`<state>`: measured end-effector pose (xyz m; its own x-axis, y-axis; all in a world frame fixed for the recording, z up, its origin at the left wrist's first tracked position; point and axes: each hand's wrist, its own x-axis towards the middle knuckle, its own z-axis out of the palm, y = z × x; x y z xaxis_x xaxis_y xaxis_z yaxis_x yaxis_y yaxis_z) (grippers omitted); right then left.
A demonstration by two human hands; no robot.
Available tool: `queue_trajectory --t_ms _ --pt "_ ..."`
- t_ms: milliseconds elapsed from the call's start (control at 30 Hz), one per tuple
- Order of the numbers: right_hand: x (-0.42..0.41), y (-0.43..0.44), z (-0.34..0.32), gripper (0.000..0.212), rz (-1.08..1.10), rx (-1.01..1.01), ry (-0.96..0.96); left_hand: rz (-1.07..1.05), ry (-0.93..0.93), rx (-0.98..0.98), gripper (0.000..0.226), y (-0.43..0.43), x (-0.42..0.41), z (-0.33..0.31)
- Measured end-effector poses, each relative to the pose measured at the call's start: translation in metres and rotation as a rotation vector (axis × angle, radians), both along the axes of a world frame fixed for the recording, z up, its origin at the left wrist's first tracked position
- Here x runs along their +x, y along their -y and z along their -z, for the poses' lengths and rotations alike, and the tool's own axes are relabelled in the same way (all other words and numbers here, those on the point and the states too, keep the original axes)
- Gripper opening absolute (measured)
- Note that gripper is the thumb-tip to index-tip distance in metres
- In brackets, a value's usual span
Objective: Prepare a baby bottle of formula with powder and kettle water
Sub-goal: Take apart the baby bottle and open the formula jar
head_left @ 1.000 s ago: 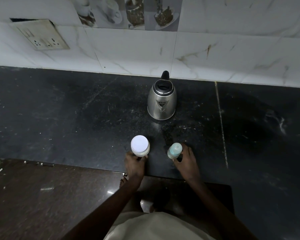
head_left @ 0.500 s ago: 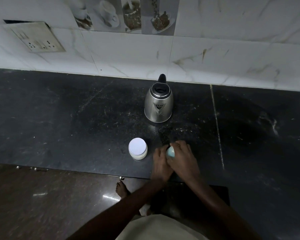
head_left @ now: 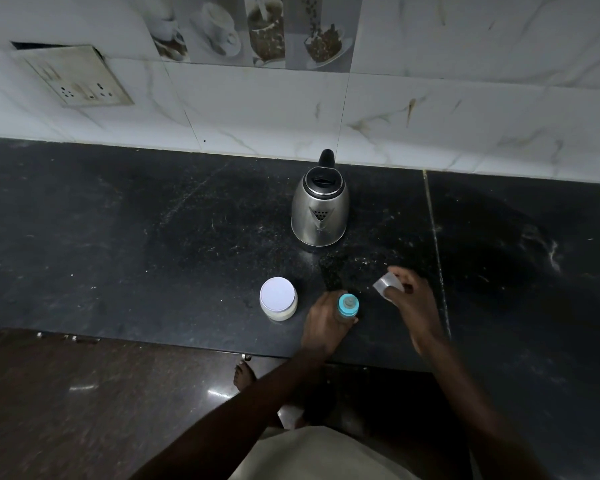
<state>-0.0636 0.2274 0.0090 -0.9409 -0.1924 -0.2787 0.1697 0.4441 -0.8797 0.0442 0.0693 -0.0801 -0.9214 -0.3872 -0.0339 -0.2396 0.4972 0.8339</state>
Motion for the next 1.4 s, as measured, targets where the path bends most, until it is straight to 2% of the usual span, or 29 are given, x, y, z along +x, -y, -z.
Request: queue_trajectory --t_ms 100,167,233,300,500,600,767,867,900,1000,1133,1233,1400 --pt "-0.007 -0.021 0.024 0.043 0.186 -0.146 0.173 0.006 -0.007 0.0 0.057 0.002 0.0 0.001" --pt "-0.007 -0.031 0.034 0.038 0.207 -0.095 0.197 0.01 -0.009 -0.004 0.056 0.002 0.001 0.001" --pt "-0.004 -0.039 0.04 0.04 0.075 0.167 0.075 0.009 -0.008 -0.002 0.056 0.002 0.001 0.001" --pt "-0.002 -0.042 0.047 0.051 -0.057 0.393 -0.064 0.01 0.001 0.007 0.057 0.003 0.001 0.001" --pt "0.008 -0.015 0.076 0.054 -0.457 0.682 -0.253 0.034 0.012 -0.001 0.059 0.004 0.0 0.003" --pt "0.01 -0.009 0.084 0.056 -0.537 0.762 -0.327 0.053 0.003 -0.017 0.06 0.005 -0.001 0.002" --pt "0.016 -0.003 0.071 0.068 -0.506 0.767 -0.376 0.053 -0.015 -0.017 0.059 0.007 0.0 0.004" --pt "0.03 0.015 0.042 0.069 -0.328 0.567 -0.456 0.054 -0.031 -0.004 0.055 0.007 -0.001 0.003" --pt "0.036 0.024 0.033 0.067 -0.338 0.524 -0.459 0.05 -0.046 -0.002 0.051 0.008 -0.001 0.001" --pt "0.054 0.047 0.023 0.056 -0.488 0.626 -0.524 0.024 -0.087 -0.017 0.039 0.008 0.002 0.0" --pt "0.056 0.056 0.028 0.05 -0.544 0.843 -0.579 0.027 -0.091 0.017 0.041 0.009 0.001 0.005" --pt "0.042 0.051 0.032 0.045 -0.615 0.711 -0.616 0.032 -0.055 0.045 0.045 0.013 -0.001 0.006" --pt "0.014 0.03 0.012 0.051 -0.876 0.525 -0.359 0.059 -0.026 0.124 0.052 0.019 -0.001 0.007"
